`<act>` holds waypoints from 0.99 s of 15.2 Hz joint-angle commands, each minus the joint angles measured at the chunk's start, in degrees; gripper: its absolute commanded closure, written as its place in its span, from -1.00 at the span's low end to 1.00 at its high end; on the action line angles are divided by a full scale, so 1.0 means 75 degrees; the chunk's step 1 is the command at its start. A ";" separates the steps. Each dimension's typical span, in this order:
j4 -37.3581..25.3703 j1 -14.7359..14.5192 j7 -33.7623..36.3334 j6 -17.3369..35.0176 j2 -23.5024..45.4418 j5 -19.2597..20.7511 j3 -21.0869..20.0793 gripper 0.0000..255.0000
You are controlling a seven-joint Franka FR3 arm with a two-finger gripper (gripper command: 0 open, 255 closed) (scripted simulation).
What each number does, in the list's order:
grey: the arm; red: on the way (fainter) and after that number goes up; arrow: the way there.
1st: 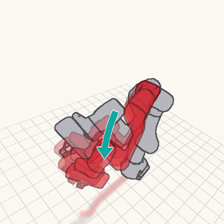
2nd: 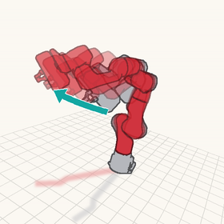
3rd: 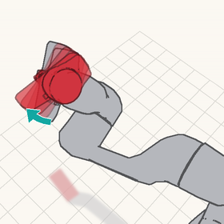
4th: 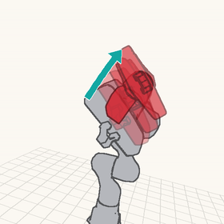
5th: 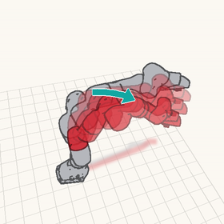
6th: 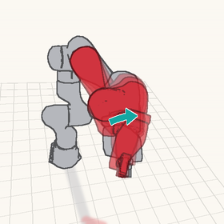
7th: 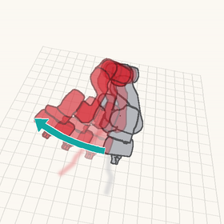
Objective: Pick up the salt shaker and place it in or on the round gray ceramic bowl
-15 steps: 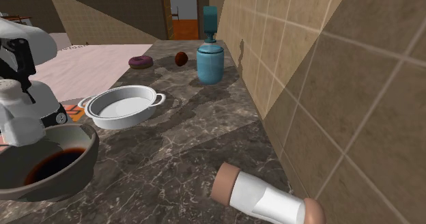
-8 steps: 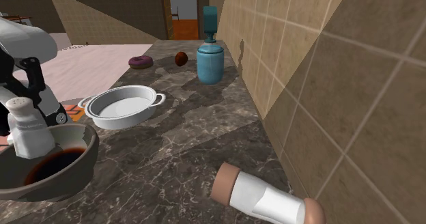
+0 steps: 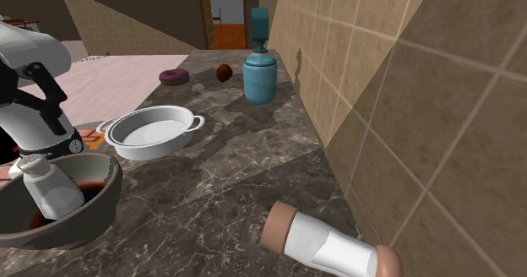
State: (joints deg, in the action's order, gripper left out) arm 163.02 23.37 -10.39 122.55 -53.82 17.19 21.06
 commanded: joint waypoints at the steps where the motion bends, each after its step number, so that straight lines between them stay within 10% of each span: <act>1: 0.0000 0.0000 0.0000 0.0000 0.0000 0.0000 0.0000 -1.00; 15: -0.0706 -0.0046 -0.0038 -0.1201 -0.0499 -0.0255 -0.0298 -1.00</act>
